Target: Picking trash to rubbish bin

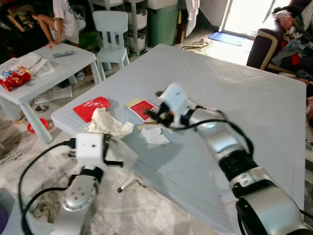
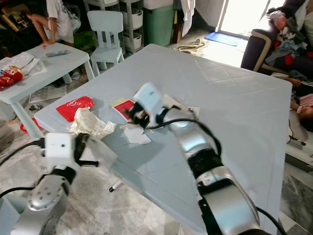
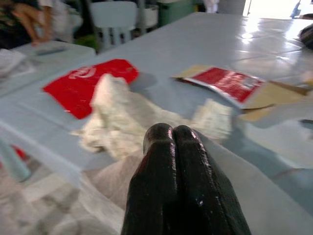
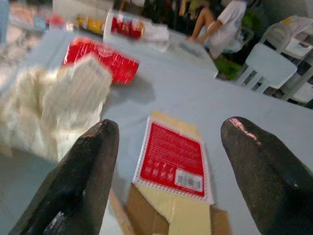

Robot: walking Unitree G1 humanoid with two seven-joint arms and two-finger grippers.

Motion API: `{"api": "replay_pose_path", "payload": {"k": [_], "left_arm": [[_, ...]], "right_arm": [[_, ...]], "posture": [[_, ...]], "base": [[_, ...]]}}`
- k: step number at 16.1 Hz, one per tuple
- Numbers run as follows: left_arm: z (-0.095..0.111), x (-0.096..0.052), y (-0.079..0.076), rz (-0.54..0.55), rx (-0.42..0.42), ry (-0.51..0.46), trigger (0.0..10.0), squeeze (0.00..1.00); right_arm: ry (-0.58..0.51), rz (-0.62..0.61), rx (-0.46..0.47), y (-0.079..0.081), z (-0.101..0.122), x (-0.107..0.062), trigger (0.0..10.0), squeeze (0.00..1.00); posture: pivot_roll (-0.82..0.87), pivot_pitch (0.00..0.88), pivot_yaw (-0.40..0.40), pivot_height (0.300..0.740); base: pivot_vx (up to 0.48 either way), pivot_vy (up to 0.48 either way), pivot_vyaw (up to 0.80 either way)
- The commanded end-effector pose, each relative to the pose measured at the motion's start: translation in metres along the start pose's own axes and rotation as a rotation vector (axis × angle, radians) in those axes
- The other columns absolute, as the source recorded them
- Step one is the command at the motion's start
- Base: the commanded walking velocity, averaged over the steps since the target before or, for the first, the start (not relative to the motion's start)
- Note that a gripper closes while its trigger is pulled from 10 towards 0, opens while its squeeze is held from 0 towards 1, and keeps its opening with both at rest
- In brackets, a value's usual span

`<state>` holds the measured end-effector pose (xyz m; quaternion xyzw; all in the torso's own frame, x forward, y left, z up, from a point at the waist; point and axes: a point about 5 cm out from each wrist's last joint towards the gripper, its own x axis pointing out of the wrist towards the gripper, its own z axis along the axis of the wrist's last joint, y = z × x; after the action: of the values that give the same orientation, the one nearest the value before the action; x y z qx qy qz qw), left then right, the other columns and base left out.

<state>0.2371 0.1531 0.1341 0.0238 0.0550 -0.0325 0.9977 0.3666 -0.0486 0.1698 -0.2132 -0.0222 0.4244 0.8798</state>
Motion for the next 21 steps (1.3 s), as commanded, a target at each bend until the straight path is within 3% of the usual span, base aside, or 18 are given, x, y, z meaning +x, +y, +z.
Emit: {"api": "replay_pose_path", "payload": {"k": [1, 3, 9, 14, 19, 20, 21], "left_arm": [[0.004, 0.002, -0.006, -0.047, -0.010, -0.008, 0.0, 0.00], [0.005, 0.002, -0.011, -0.096, -0.020, -0.001, 0.0, 0.00], [0.005, 0.005, -0.020, -0.194, -0.040, 0.018, 0.0, 0.00], [0.004, 0.004, -0.024, -0.238, -0.048, 0.035, 0.0, 0.00], [0.004, 0.004, -0.026, -0.260, -0.057, 0.039, 0.0, 0.00], [0.005, 0.004, -0.027, -0.266, -0.060, 0.040, 0.0, 0.00], [0.005, 0.005, -0.027, -0.272, -0.061, 0.041, 0.0, 0.00]], "right_arm": [[0.044, -0.015, -0.028, 0.001, -0.009, 0.000, 10.0, 0.00], [0.087, -0.067, 0.057, -0.002, -0.021, -0.003, 10.0, 0.00], [0.209, -0.107, 0.052, 0.000, -0.052, -0.012, 10.0, 0.00], [0.259, -0.114, 0.052, 0.003, -0.063, -0.016, 10.0, 0.00], [0.326, -0.049, 0.059, 0.013, -0.076, -0.019, 10.0, 0.00], [0.332, -0.032, 0.062, 0.016, -0.078, -0.020, 1.3, 0.00], [0.335, -0.025, 0.066, 0.017, -0.079, -0.020, 0.0, 0.00]], "posture": [[0.22, 0.025, -0.020, 0.740], [0.21, 0.026, -0.017, 0.740], [0.20, 0.025, -0.005, 0.740], [0.20, 0.026, -0.004, 0.740], [0.20, 0.024, -0.001, 0.740], [0.20, 0.022, -0.001, 0.740], [0.20, 0.022, -0.001, 0.740]], "base": [[0.000, 0.000, 0.00], [0.000, 0.000, 0.00], [0.000, 0.000, 0.00], [0.000, 0.000, 0.00], [0.000, 0.000, 0.00], [0.000, 0.000, 0.00], [0.000, 0.000, 0.00]]}}
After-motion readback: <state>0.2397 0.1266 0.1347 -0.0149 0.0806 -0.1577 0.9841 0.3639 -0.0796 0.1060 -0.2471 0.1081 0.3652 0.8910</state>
